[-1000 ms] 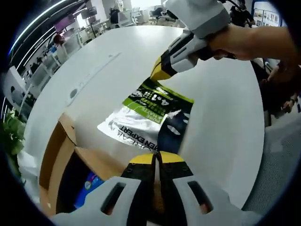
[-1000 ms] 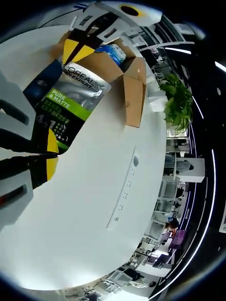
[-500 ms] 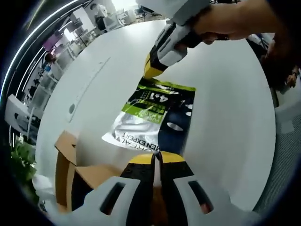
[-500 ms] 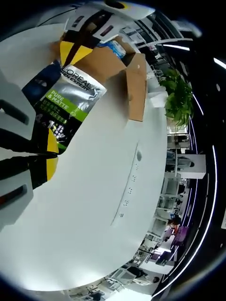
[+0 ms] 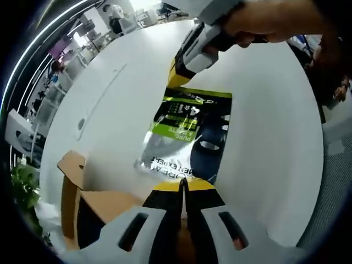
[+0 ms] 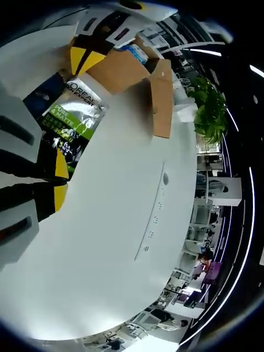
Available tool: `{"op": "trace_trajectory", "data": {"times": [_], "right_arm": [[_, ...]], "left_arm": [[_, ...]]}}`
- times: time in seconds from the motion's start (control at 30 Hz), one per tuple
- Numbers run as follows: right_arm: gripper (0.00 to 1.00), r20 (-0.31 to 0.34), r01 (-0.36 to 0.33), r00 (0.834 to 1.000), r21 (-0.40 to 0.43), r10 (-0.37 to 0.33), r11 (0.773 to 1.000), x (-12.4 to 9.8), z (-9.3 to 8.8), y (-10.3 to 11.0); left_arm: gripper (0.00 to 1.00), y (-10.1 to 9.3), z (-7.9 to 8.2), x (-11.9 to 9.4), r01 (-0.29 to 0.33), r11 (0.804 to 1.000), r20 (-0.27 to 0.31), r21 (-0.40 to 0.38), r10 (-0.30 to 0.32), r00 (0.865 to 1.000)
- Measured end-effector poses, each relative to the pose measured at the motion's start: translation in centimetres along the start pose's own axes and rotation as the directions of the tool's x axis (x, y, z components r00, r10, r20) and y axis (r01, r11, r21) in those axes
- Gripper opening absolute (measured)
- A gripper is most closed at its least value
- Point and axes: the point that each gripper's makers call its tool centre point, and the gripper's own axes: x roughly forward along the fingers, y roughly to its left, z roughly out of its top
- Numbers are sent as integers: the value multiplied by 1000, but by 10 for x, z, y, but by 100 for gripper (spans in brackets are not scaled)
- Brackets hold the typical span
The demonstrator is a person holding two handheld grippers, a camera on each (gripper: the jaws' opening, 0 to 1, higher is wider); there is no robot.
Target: Operate the shoe box by opening the lid, removing the specified soft item, and placing it in the target area until the item is outside and the box remains undamaged.
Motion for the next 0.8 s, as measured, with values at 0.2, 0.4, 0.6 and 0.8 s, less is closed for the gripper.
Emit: {"op": "trace_trajectory", "data": {"times": [0.2, 0.4, 0.6, 0.8], "right_arm": [[9, 24, -2, 1000, 7, 2, 1000, -5, 4, -2], [23, 31, -32, 999, -37, 33, 999, -13, 2, 4], [34, 15, -65, 998, -86, 66, 994, -15, -7, 12], [43, 8, -100, 995, -109, 101, 989, -20, -14, 20]], "left_arm": [[7, 5, 7, -6, 17, 996, 63, -89, -12, 998], [15, 6, 10, -9, 30, 991, 104, -132, -16, 994], [24, 6, 13, -14, 51, 983, 146, -176, -25, 989], [32, 6, 17, -21, 81, 973, 195, -216, -39, 980]]}}
